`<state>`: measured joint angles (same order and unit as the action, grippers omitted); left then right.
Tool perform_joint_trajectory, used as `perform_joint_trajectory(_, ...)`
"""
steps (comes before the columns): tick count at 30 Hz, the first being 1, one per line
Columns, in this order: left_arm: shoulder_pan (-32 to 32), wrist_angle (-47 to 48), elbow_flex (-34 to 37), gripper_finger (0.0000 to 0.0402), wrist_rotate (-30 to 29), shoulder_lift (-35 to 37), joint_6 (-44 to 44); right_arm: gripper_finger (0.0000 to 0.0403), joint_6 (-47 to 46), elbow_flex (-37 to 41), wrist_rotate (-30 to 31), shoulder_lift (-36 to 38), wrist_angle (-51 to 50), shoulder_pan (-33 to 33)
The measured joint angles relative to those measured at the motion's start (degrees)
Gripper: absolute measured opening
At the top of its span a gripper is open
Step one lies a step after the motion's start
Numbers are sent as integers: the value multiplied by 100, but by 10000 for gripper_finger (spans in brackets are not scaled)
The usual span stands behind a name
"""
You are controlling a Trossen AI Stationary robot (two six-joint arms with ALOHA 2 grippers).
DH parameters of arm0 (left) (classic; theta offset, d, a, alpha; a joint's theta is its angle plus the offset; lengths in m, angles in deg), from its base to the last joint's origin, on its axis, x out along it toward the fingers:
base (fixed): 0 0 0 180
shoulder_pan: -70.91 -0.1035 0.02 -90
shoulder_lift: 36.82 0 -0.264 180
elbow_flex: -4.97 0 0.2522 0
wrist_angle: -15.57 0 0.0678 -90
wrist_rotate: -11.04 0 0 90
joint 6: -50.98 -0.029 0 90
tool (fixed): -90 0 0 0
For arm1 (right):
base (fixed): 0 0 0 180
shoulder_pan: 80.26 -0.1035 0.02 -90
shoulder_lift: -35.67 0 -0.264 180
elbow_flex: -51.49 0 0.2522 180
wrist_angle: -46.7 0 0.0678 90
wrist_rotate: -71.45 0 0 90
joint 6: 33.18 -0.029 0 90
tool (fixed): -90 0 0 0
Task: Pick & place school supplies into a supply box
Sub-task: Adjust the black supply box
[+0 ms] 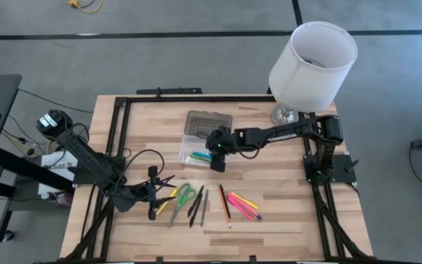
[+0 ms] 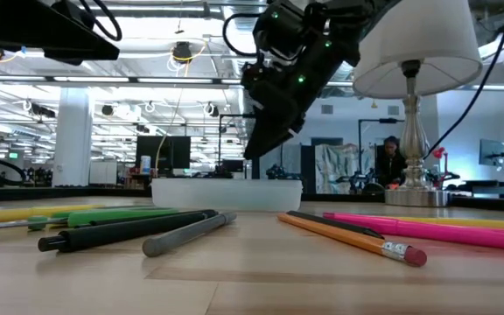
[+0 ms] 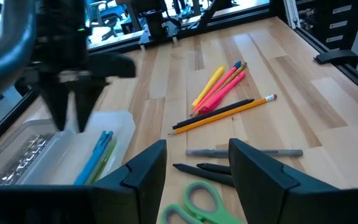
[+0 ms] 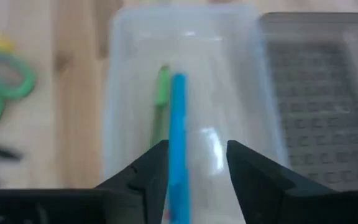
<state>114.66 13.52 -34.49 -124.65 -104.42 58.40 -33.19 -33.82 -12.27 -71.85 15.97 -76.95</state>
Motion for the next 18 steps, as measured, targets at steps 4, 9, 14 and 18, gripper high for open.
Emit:
perform_joint_trajectory(4, 0, 18, 0, 169, 0, 0, 103, 154, 136, 12, 298, -2, -297, -126)
perform_joint_trajectory(9, -1, 17, 0, 169, 0, 0, 212, 140, 219, 158, 425, -4, -328, -75)
perform_joint_trajectory(14, -2, 25, 0, 169, 0, 0, 213, 131, 306, 258, 412, -54, -482, -69)
perform_joint_trajectory(18, -2, 133, 0, 169, -6, 0, 240, 128, 356, 256, 408, -57, -502, -127)
